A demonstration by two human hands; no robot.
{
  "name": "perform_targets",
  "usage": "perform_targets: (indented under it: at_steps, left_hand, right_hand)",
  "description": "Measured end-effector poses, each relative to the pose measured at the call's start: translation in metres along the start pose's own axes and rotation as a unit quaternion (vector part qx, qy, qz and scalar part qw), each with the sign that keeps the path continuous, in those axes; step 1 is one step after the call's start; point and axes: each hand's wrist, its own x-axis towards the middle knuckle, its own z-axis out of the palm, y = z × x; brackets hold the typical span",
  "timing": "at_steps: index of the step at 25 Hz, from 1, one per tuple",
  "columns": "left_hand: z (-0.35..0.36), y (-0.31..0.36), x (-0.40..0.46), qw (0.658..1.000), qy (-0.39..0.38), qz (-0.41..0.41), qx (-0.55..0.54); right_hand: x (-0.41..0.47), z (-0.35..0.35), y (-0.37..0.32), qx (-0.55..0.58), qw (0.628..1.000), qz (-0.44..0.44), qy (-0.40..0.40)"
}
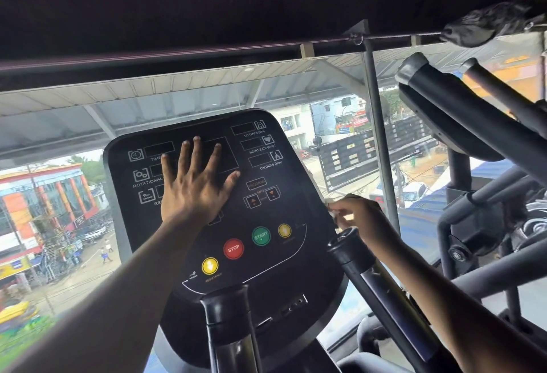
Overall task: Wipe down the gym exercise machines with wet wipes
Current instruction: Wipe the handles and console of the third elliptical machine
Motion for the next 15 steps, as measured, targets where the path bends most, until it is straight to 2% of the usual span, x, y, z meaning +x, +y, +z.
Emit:
perform_targets:
  at_steps: [2,4,9,13,15]
  left_hand:
    - [0.000,0.000,-0.001,1.000,0.003,-0.001,-0.005]
    - [0.000,0.001,-0.002,1.000,0.004,0.000,-0.005]
    - [0.001,0.001,0.000,1.000,0.004,-0.001,-0.003]
    - [0.000,0.001,0.000,1.000,0.004,-0.004,-0.006]
    - [0.000,0.001,0.000,1.000,0.005,-0.002,-0.005]
  right_hand:
    - [-0.006,0.002,0.006,-0.063,0.997,0.034,-0.011]
    - [-0.018,0.001,0.017,-0.113,0.993,0.015,-0.014]
    - [-0.028,-0.003,0.002,-0.039,0.998,-0.047,0.035]
    - [-0.029,-0.002,0.007,-0.061,0.998,-0.007,0.025]
    - [-0.035,-0.003,0.007,-0.076,0.997,-0.019,0.022]
